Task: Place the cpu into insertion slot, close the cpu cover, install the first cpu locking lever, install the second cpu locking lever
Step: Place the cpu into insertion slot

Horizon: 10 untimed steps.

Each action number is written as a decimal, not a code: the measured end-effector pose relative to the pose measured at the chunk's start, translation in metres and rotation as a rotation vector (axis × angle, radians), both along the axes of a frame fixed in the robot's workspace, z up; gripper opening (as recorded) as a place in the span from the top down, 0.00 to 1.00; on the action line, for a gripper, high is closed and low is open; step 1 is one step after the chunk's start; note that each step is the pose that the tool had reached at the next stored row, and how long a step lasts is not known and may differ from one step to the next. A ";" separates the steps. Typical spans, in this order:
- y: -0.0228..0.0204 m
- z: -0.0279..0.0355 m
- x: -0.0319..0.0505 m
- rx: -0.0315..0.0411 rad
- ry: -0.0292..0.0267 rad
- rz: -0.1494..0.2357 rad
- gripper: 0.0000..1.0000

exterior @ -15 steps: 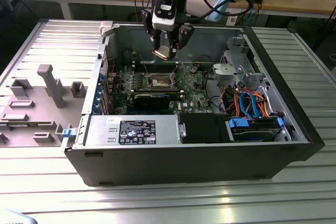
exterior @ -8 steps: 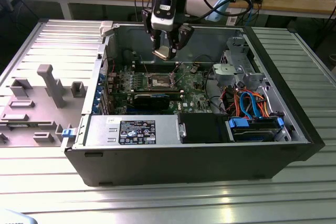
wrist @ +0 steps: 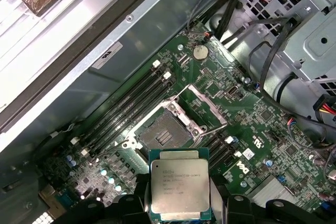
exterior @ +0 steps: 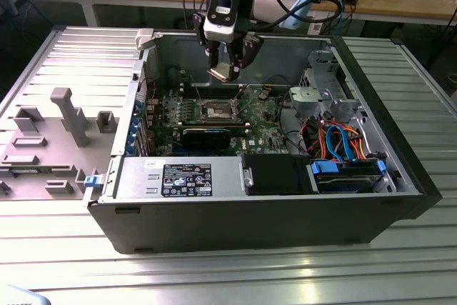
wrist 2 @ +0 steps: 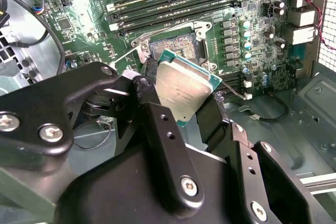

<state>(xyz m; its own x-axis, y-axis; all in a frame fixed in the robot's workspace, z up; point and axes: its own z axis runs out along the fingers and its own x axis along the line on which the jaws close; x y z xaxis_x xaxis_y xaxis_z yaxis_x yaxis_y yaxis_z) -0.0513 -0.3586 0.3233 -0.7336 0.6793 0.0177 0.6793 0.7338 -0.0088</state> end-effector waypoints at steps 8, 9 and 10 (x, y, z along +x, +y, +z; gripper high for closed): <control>0.0000 -0.0005 0.0000 0.0000 0.0000 -0.039 0.45; 0.0000 -0.0005 0.0000 0.0000 0.0000 -0.043 0.45; 0.0000 -0.0006 0.0000 0.0000 0.0000 -0.050 0.45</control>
